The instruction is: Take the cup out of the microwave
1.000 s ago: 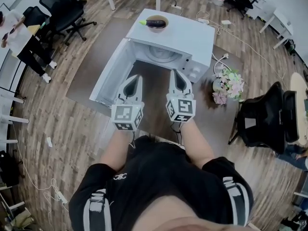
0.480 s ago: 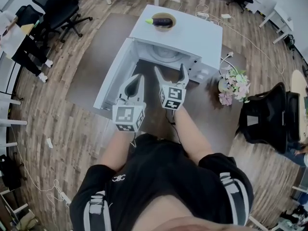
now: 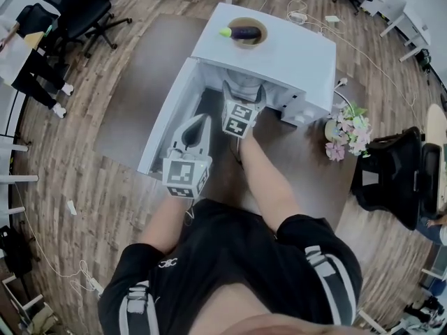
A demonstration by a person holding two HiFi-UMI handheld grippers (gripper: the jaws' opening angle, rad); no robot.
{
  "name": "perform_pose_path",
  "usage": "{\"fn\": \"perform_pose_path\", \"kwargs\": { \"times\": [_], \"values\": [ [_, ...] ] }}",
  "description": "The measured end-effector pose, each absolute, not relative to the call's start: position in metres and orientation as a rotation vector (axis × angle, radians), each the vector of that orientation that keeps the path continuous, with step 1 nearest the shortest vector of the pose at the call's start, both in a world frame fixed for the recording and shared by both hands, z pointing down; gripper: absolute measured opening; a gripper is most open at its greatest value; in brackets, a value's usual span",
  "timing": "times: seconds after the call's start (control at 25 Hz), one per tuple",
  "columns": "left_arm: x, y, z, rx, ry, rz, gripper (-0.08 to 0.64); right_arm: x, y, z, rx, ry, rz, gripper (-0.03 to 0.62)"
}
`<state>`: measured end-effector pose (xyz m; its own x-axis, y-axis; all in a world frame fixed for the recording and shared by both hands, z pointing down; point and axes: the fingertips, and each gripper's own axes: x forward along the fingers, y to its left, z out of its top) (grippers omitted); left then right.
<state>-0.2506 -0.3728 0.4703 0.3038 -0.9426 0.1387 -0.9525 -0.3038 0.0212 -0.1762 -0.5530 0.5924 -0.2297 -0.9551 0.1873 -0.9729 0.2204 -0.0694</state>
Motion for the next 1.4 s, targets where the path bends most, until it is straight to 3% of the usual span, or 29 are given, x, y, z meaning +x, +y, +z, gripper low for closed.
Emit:
{"fn": "perform_pose_path", "kwargs": {
  "times": [0.72,0.8,0.88,1.4],
  "values": [
    [-0.257,-0.403,0.495,2.460,-1.762,0.177,0.000,-0.177,-0.637,0.634,1.844,-2.227,0.405,0.483],
    [-0.259,-0.401,0.496,2.462,-1.769,0.174,-0.002,-0.177,-0.638,0.635,1.835,-2.217,0.399,0.464],
    [-0.260,-0.398,0.497,2.467,-1.781,0.179,-0.002,-0.176,-0.637,0.634,1.833,-2.211,0.378,0.394],
    [-0.251,-0.367,0.483,2.496,-1.794,0.182,0.000,-0.168,-0.577,0.625,1.774,-2.334,0.330,0.383]
  ]
}}
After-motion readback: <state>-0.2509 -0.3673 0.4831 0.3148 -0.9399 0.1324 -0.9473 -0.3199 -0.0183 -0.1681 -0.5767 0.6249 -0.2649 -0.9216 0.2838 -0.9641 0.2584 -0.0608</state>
